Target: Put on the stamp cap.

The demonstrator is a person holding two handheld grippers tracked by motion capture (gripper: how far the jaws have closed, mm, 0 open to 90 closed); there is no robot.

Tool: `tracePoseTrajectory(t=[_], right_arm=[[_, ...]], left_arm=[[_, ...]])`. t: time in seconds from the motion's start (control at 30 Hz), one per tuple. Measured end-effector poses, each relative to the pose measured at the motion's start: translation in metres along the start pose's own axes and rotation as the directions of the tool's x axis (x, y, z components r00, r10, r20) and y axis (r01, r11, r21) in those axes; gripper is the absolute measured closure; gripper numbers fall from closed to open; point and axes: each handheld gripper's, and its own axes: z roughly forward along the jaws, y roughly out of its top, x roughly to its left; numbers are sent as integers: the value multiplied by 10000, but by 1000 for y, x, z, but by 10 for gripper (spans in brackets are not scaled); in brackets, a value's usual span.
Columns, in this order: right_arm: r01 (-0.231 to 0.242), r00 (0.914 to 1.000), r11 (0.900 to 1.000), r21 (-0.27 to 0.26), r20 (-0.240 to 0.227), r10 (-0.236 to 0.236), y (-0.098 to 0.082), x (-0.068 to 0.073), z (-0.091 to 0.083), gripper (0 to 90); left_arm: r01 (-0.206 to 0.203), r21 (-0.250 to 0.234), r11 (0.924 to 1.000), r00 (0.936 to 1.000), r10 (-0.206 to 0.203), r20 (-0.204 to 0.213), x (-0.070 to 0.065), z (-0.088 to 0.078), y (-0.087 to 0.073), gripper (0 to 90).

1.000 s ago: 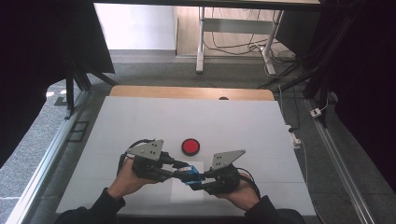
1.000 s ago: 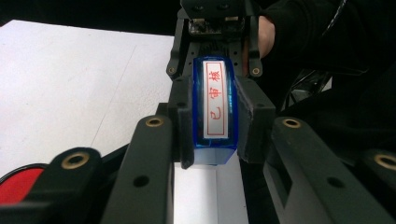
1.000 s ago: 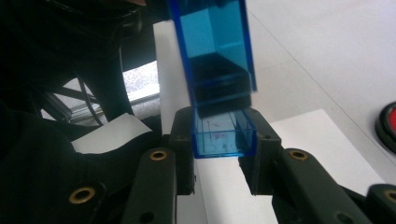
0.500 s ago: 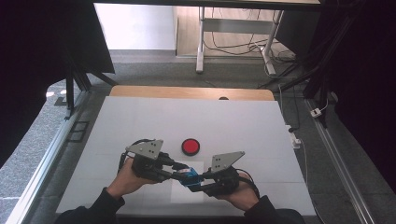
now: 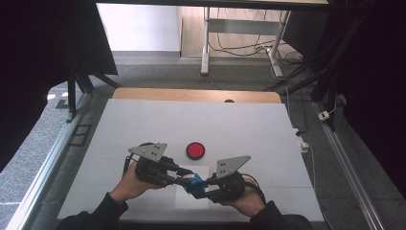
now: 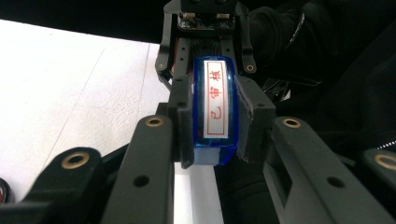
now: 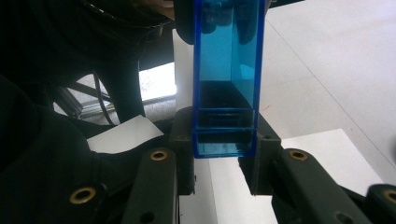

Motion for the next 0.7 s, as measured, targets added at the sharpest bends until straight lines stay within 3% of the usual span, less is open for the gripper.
tracePoseTrajectory(t=[0.4, 0.7], right_arm=[[-229, 9997, 9997, -25, -86, 229, 0, -1, -2, 697], [-306, 9995, 9995, -13, -60, 306, -1, -3, -3, 695]], left_arm=[[132, -100, 9999, 9999, -133, -15, 0, 2, -2, 710], [-99, 42, 9999, 9994, 101, -318, -3, 4, 1, 709]])
